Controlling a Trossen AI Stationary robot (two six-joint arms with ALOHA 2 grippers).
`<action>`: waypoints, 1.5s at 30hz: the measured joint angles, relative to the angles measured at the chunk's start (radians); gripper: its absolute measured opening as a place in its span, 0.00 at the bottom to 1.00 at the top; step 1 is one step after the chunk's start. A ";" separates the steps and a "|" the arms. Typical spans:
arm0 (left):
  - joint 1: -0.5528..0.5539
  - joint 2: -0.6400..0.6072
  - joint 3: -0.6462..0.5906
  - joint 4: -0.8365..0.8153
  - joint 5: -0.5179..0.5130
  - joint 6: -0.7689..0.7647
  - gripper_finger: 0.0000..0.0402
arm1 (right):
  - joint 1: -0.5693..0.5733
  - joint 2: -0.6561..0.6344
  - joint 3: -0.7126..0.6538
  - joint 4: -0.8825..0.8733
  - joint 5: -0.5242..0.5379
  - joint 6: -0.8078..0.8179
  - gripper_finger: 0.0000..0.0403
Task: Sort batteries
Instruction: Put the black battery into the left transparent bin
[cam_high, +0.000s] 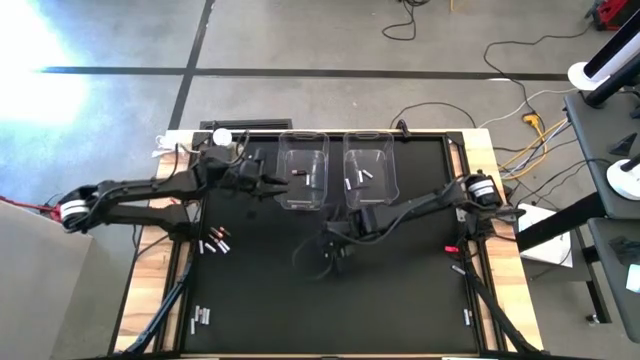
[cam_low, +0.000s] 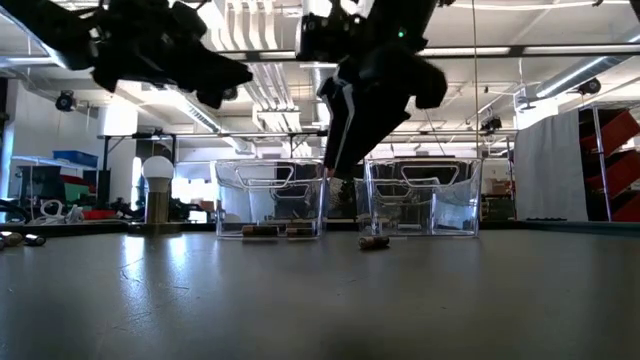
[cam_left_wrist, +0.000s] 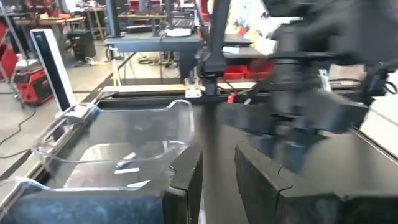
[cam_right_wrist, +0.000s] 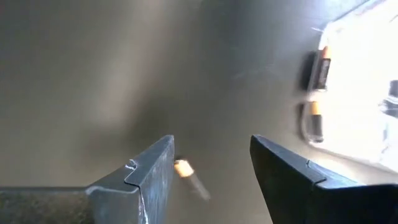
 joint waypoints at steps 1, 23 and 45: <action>-0.005 -0.019 -0.015 0.002 0.000 0.001 0.19 | -0.014 0.000 -0.015 0.022 0.000 -0.007 0.51; -0.019 -0.065 -0.107 0.161 -0.027 -0.053 0.19 | -0.110 0.001 -0.196 0.169 -0.258 -0.077 0.35; -0.022 -0.062 -0.079 0.161 -0.027 -0.093 0.19 | -0.064 0.121 -0.120 0.087 -0.172 -0.066 0.15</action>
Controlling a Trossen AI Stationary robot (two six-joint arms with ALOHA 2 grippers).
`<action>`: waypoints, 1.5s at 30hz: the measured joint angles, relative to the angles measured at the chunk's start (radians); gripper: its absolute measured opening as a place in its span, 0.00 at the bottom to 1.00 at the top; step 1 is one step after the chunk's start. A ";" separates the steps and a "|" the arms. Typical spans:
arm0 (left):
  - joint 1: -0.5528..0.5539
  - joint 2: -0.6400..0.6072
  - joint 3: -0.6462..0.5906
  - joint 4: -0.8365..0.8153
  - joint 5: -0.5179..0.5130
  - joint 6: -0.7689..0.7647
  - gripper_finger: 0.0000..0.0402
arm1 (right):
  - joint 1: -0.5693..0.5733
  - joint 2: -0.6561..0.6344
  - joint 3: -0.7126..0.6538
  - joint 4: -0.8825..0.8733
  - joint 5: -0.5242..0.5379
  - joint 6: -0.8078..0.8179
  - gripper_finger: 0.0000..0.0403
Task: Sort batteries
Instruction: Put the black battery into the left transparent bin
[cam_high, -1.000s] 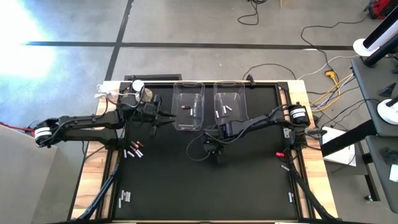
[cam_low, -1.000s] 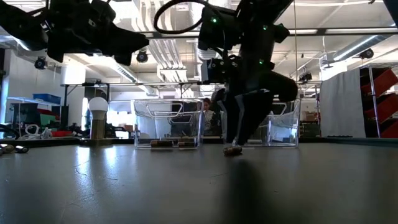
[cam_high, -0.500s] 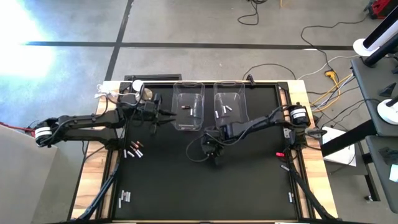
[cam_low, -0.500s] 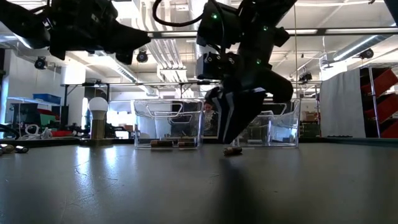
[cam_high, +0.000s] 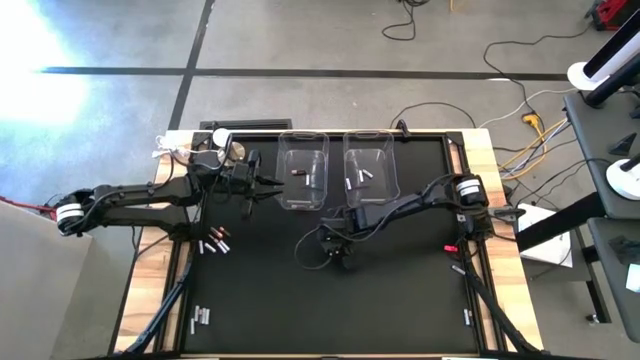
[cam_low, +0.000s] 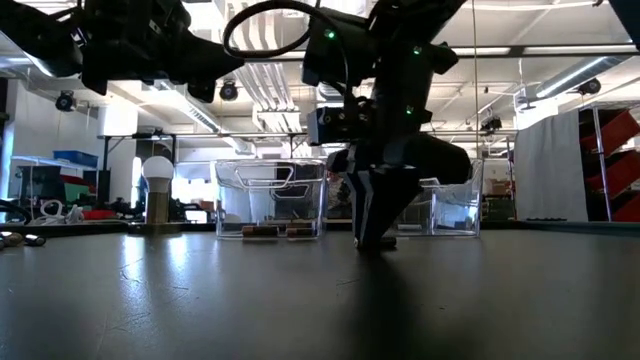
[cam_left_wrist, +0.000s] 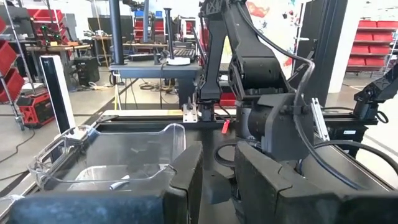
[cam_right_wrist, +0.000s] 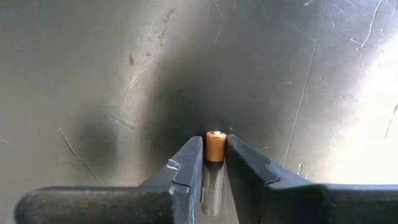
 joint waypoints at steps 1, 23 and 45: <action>-0.001 -0.001 0.000 -0.001 0.000 0.000 0.19 | 0.000 0.001 0.006 -0.008 0.000 0.007 0.14; -0.094 0.054 -0.020 0.067 -0.075 0.125 0.21 | -0.020 -0.304 0.149 0.103 -0.001 0.027 0.05; -0.179 0.263 -0.003 0.407 -0.079 0.037 0.44 | -0.119 -0.340 -0.256 1.299 -0.041 0.119 0.06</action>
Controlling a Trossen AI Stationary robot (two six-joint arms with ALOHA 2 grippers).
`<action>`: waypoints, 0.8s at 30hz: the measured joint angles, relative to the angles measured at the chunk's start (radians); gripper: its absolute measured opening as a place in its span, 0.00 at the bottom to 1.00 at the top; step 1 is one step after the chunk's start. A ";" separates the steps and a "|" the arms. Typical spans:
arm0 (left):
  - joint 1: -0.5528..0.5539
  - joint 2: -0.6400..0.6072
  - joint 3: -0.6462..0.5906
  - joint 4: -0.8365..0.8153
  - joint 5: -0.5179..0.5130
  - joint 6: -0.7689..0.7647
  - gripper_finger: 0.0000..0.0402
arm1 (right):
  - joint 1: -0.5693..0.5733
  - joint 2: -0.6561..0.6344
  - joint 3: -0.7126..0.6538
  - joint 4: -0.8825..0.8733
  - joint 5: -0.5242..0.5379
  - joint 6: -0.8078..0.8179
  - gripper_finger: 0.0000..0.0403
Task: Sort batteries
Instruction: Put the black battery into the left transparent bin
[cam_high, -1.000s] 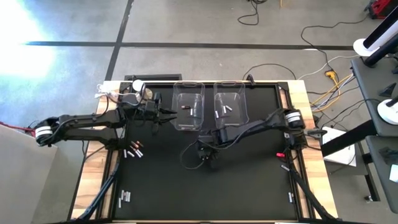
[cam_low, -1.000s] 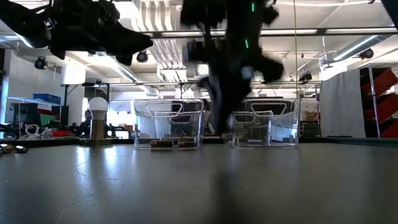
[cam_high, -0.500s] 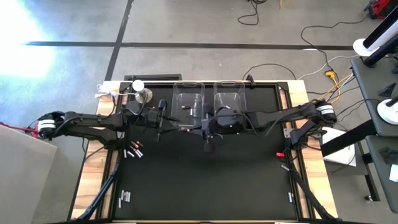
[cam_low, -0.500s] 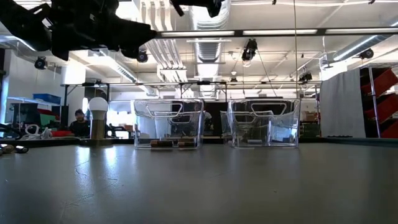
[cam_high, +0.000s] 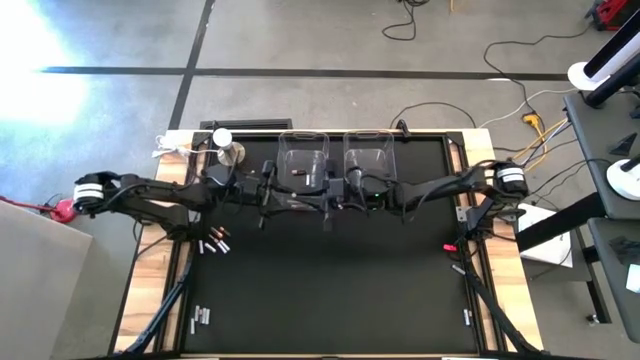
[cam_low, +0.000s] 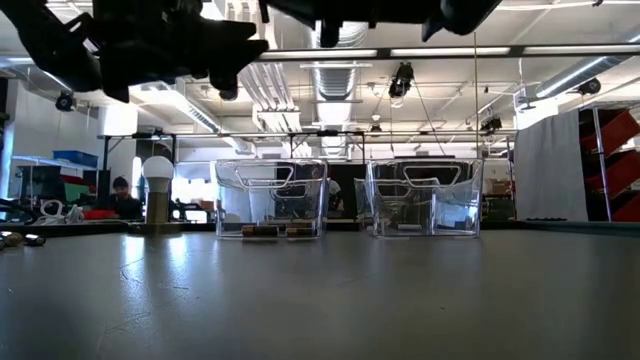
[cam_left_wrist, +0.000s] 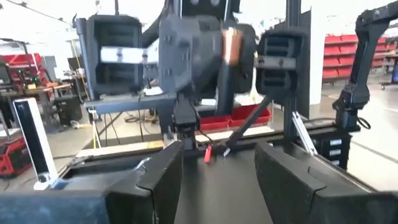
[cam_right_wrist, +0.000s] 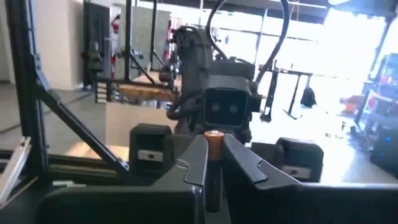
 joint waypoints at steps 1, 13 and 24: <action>-0.003 0.012 0.003 0.009 0.000 -0.001 0.44 | -0.005 0.010 0.002 -0.005 -0.001 0.002 0.06; -0.001 0.086 0.052 0.030 -0.019 0.013 0.33 | -0.022 0.063 0.028 0.020 0.010 0.004 0.06; 0.000 0.011 0.045 -0.016 -0.043 0.016 0.28 | -0.039 0.063 0.028 0.028 0.010 0.029 0.06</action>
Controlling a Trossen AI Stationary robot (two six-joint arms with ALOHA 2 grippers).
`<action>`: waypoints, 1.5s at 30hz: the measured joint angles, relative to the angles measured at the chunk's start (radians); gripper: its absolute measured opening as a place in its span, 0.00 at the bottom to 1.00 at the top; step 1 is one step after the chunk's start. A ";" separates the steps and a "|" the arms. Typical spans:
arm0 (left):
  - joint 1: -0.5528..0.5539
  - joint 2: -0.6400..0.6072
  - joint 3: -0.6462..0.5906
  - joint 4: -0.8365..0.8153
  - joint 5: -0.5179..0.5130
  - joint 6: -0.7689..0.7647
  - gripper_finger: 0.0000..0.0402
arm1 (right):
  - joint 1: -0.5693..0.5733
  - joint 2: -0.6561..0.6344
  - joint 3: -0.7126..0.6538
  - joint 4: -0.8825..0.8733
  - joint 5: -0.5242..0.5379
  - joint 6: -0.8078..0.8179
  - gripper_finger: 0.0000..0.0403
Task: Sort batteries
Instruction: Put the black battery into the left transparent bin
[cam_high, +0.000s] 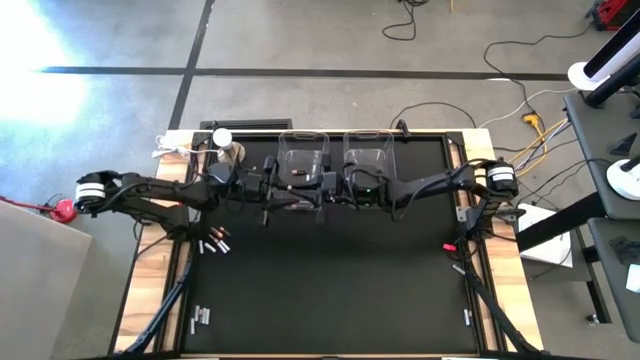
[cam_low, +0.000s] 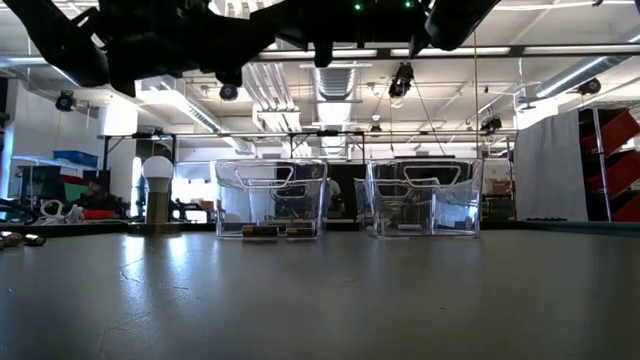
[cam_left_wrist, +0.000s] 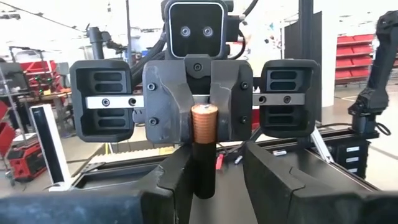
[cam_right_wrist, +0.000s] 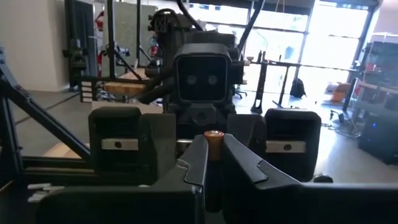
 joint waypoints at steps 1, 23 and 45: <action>0.000 0.000 0.000 -0.001 -0.002 -0.001 0.28 | 0.000 0.000 0.000 -0.001 0.000 -0.001 0.06; 0.040 -0.121 0.129 -0.556 -0.069 0.013 0.04 | 0.006 -0.073 -0.002 -0.230 0.021 -0.082 0.31; 0.287 0.401 0.943 -1.694 -0.196 0.309 0.05 | 0.013 -0.210 -0.116 -0.683 0.107 -0.073 0.37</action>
